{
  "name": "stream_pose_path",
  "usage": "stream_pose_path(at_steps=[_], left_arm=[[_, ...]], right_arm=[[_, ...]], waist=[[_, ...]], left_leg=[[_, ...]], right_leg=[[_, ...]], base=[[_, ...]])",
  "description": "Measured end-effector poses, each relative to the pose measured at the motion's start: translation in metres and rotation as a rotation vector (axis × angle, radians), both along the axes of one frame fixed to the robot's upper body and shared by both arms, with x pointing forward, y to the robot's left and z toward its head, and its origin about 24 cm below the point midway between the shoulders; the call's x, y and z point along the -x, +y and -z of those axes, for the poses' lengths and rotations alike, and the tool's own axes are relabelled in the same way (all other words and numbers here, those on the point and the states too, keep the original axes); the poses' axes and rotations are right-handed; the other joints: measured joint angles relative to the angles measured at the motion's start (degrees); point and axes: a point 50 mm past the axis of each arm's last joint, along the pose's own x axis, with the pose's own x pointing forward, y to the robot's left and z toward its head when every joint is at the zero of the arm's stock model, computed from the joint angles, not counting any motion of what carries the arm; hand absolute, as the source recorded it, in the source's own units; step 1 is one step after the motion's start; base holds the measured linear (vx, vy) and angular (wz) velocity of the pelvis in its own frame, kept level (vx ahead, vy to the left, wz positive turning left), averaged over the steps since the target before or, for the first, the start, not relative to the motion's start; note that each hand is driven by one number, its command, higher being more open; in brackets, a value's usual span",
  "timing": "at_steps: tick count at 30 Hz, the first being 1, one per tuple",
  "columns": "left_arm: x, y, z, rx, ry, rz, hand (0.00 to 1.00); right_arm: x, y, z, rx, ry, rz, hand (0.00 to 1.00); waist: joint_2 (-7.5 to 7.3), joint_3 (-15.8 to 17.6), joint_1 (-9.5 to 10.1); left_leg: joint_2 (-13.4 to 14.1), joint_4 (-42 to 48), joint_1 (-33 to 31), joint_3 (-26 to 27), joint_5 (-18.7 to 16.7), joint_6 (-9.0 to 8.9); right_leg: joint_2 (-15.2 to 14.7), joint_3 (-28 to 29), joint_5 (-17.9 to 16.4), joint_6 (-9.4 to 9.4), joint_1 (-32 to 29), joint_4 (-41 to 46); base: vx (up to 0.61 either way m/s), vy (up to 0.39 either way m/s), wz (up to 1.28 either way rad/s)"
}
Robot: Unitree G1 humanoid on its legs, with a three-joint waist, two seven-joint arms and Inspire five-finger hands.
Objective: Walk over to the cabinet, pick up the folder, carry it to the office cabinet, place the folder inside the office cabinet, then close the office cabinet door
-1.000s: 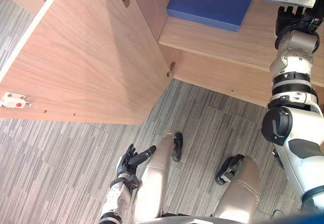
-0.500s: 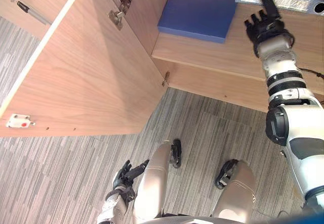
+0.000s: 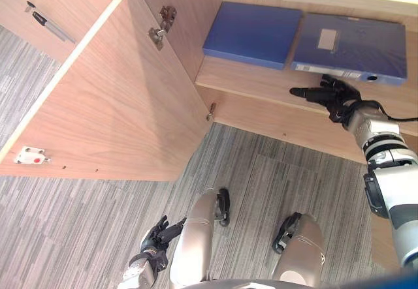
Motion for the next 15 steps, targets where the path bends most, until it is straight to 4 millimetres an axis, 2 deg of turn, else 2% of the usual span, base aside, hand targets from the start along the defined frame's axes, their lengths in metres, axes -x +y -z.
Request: stream_pose_path(at_steps=[3,7,11,15], left_arm=[[0.002,0.005,0.001,-0.004,0.008,0.003,1.00],[0.006,0.009,0.001,-0.001,0.017,-0.011,1.00],[0.010,0.012,0.002,0.005,0.023,-0.024,1.00],[0.013,0.012,0.004,0.004,0.033,-0.027,1.00]], right_arm=[[0.006,-0.001,0.016,-0.017,0.032,-0.014,1.00],[0.012,-0.003,0.029,0.080,0.102,-0.079,1.00],[0.015,0.000,0.036,0.258,0.155,-0.162,1.00],[0.015,0.007,0.043,0.248,0.153,-0.187,1.00]], waist=[[-0.98,-0.6,0.11],[-1.88,-1.0,0.14],[-2.67,-1.4,0.12],[-2.88,-1.5,0.13]], left_leg=[[0.5,0.0,0.2,0.3,0.0,0.01],[1.2,-0.6,1.2,1.1,-0.1,0.06],[1.6,-0.9,1.7,1.6,-0.2,0.20],[2.5,-2.0,2.7,2.5,-0.1,0.25]], right_leg=[[0.4,0.1,0.2,-0.24,0.0,-0.3],[1.0,0.4,0.9,-0.28,0.7,-1.4],[1.4,0.7,1.3,-0.24,0.8,-2.0],[2.5,1.2,2.3,-0.23,1.1,-3.8]], base=[[0.01,0.006,-0.07],[0.01,0.016,-0.11],[0.02,0.018,-0.07],[0.03,0.007,-0.15]])
